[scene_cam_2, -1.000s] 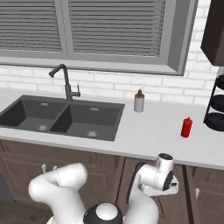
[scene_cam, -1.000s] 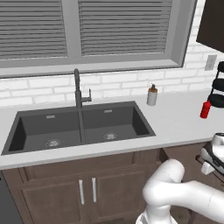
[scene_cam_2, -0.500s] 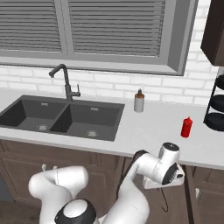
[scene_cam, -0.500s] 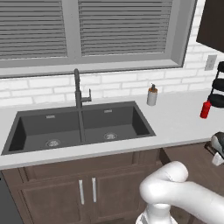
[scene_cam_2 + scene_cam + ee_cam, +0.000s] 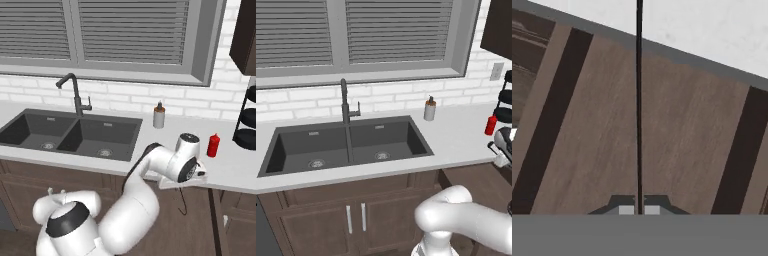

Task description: Pick the ladle from the drawer and place it on the counter.

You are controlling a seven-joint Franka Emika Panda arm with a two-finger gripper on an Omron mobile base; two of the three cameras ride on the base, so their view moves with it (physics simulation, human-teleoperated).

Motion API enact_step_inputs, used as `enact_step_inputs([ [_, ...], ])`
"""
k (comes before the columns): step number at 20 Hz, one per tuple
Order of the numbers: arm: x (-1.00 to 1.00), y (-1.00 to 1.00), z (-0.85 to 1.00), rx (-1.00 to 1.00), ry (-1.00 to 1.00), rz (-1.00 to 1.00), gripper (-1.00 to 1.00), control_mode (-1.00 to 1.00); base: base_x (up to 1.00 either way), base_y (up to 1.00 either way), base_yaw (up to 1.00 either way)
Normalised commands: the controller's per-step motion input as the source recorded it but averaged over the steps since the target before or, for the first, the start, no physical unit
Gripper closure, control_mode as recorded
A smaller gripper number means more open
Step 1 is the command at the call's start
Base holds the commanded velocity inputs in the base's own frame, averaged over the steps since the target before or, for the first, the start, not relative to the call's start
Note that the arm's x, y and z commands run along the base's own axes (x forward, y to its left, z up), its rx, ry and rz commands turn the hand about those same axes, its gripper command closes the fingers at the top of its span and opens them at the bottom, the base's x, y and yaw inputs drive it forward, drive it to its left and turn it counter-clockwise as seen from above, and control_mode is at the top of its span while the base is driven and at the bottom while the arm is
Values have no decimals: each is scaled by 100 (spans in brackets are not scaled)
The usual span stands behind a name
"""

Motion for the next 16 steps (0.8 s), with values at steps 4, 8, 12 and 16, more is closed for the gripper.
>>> enact_step_inputs([
  [4,100,74,93,0,-1,-16,100,-100,0,0,0],
  [8,100,64,39,0,-1,-13,100,-100,0,0,0],
  [12,97,36,-4,-1,0,0,100,-100,0,0,0],
  [16,84,14,-59,-7,0,0,100,-100,0,0,0],
])
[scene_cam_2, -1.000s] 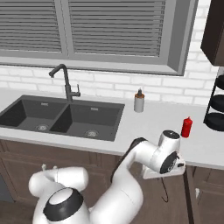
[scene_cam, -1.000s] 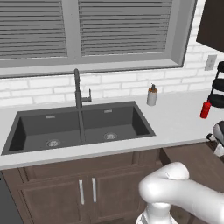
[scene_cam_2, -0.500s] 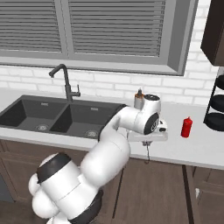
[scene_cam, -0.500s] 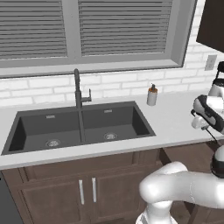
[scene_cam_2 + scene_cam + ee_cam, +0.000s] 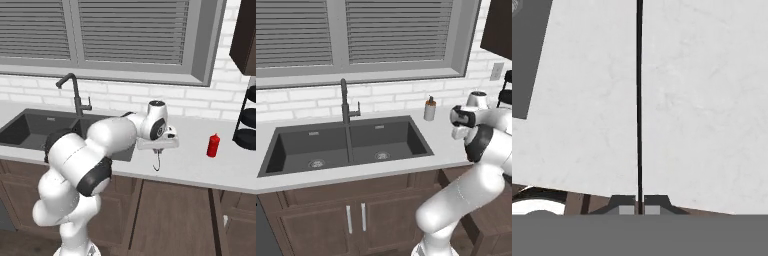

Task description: Pick the ladle from the drawer and place it on the counter.

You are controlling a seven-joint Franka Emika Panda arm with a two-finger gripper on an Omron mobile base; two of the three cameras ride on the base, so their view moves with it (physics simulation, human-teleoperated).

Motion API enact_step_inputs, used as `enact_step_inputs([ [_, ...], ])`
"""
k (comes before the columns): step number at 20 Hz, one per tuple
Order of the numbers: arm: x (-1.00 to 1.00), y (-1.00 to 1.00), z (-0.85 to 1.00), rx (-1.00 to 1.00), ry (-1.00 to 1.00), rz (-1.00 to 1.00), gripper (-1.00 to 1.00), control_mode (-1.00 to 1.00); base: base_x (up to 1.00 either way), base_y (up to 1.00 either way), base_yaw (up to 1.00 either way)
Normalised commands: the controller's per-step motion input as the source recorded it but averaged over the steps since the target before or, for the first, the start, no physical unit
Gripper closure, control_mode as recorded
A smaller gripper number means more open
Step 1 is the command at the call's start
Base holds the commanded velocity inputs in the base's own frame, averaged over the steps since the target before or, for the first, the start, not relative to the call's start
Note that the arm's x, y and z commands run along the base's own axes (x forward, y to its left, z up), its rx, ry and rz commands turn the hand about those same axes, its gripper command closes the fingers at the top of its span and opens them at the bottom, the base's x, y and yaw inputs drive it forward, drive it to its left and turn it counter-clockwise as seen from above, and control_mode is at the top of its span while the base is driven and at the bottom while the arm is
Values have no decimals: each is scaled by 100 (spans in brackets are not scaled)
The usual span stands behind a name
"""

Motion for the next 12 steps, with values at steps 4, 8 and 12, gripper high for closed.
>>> enact_step_inputs([
  [4,91,9,-84,-7,-1,0,100,-100,0,0,0],
  [8,76,5,-53,-3,-4,0,-100,-100,0,0,0],
  [12,4,11,76,4,-3,-4,-100,-100,0,0,0],
])
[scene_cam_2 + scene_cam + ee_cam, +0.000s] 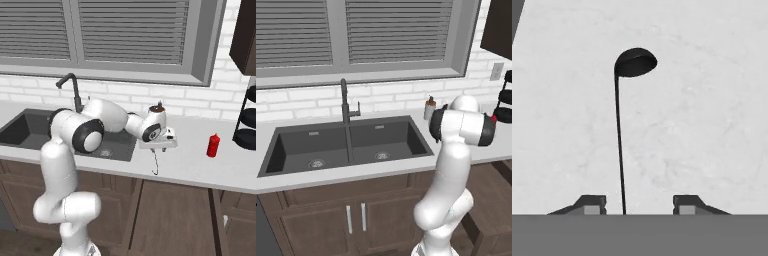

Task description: Pick the ladle from the drawer and place it on the counter.

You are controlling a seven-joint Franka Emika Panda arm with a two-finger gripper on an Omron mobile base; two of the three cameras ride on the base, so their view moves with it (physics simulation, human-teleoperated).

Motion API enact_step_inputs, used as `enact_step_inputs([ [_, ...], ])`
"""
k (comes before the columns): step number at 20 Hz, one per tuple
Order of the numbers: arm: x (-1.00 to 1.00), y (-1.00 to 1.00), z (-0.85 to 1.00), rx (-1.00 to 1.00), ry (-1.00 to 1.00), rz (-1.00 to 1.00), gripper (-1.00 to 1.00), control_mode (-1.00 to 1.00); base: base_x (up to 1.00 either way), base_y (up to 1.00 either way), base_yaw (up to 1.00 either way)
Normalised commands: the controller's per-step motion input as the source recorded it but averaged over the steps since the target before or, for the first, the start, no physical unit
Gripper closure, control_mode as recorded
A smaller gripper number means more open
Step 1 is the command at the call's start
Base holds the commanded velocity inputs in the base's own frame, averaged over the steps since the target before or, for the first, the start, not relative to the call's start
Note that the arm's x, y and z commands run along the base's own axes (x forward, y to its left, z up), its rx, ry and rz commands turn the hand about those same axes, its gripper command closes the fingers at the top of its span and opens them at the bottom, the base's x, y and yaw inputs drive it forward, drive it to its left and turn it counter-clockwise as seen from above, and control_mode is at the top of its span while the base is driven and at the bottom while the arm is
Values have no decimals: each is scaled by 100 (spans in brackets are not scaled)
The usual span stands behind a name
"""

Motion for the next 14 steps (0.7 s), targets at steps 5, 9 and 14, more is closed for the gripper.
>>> enact_step_inputs([
  [5,-73,37,100,0,-21,-4,-100,-100,0,0,0],
  [9,-100,36,100,0,-42,0,-100,-100,0,0,0],
  [14,-100,63,100,0,-51,0,-100,-100,0,0,0],
])
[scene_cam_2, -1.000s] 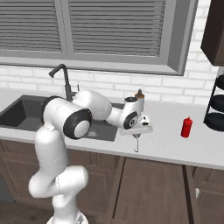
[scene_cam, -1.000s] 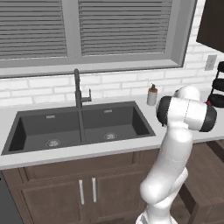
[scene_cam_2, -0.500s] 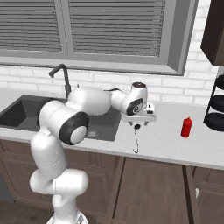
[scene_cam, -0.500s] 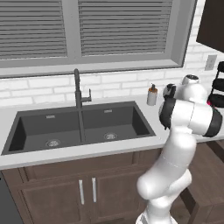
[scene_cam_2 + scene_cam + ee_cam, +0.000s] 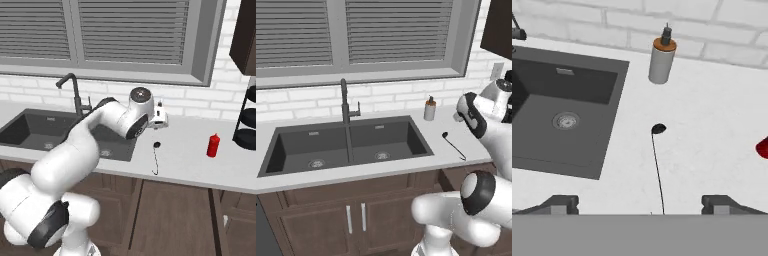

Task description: Pick the ladle from the drawer and place it on the counter.

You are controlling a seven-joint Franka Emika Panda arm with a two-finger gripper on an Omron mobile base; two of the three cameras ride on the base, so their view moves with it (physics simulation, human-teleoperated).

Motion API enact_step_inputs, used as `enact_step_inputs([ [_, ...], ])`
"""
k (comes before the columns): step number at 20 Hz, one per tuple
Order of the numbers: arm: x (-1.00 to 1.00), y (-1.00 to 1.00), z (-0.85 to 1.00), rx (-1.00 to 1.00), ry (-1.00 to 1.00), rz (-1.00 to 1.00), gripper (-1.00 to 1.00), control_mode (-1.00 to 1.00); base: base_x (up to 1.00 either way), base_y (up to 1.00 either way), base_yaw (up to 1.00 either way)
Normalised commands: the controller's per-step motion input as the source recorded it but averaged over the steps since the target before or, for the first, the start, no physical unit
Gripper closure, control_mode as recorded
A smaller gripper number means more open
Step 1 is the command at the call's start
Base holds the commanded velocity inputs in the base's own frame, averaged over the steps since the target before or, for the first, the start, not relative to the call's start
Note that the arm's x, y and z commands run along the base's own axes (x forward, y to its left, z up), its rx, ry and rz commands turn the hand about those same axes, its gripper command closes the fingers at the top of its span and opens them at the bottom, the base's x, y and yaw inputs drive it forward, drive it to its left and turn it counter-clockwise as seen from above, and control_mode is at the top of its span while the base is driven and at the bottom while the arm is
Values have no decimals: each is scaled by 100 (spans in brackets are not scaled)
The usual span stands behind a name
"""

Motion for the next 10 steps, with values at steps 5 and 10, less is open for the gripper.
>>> enact_step_inputs([
  [5,-100,47,100,0,-50,0,-100,-100,0,0,0],
  [10,-100,52,100,0,-51,0,-100,-100,0,0,0],
])
